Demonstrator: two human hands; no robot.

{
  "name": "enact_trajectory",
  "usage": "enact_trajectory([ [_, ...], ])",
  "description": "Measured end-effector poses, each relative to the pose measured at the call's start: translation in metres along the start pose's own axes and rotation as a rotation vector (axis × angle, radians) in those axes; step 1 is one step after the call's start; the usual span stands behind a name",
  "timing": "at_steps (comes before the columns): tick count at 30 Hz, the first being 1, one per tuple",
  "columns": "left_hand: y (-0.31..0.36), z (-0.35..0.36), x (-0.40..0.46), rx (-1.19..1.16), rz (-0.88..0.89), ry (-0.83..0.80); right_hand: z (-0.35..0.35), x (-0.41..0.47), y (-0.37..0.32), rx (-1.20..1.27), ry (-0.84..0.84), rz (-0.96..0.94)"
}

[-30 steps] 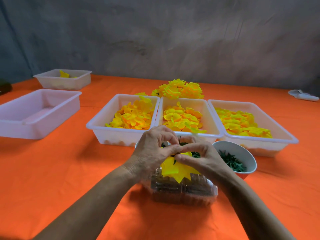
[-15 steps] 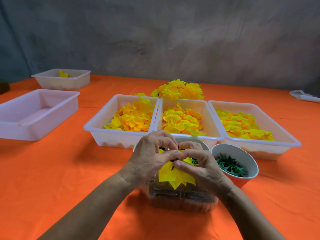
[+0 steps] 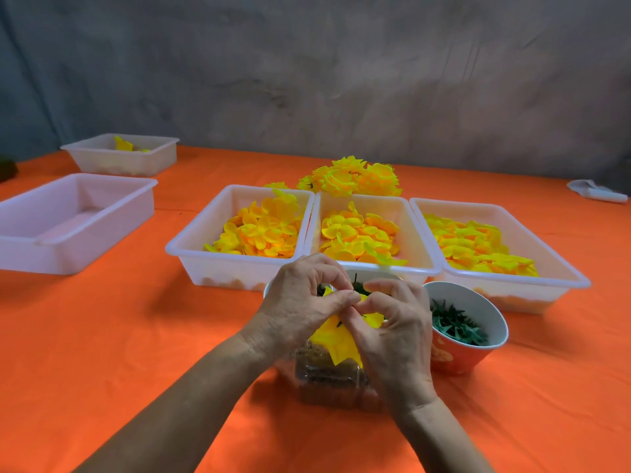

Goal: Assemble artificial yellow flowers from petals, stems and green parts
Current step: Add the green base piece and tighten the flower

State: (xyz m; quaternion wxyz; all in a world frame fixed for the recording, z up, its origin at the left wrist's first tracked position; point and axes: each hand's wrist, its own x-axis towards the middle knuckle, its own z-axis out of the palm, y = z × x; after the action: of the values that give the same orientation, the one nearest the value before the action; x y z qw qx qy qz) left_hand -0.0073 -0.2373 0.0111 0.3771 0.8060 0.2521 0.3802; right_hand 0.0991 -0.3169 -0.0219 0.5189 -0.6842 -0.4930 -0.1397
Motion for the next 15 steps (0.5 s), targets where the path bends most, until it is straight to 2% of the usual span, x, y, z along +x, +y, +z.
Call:
enact_trajectory([
  [11,-0.0042,0.0011,0.0014,-0.026,0.016,0.018,0.0082,-0.0073,-0.0013,0.070,0.021,0.010],
  [15,-0.0082,0.0049,-0.0024,-0.081,-0.011,0.059,0.0037,-0.0080,-0.0002,0.037,-0.030,0.034],
])
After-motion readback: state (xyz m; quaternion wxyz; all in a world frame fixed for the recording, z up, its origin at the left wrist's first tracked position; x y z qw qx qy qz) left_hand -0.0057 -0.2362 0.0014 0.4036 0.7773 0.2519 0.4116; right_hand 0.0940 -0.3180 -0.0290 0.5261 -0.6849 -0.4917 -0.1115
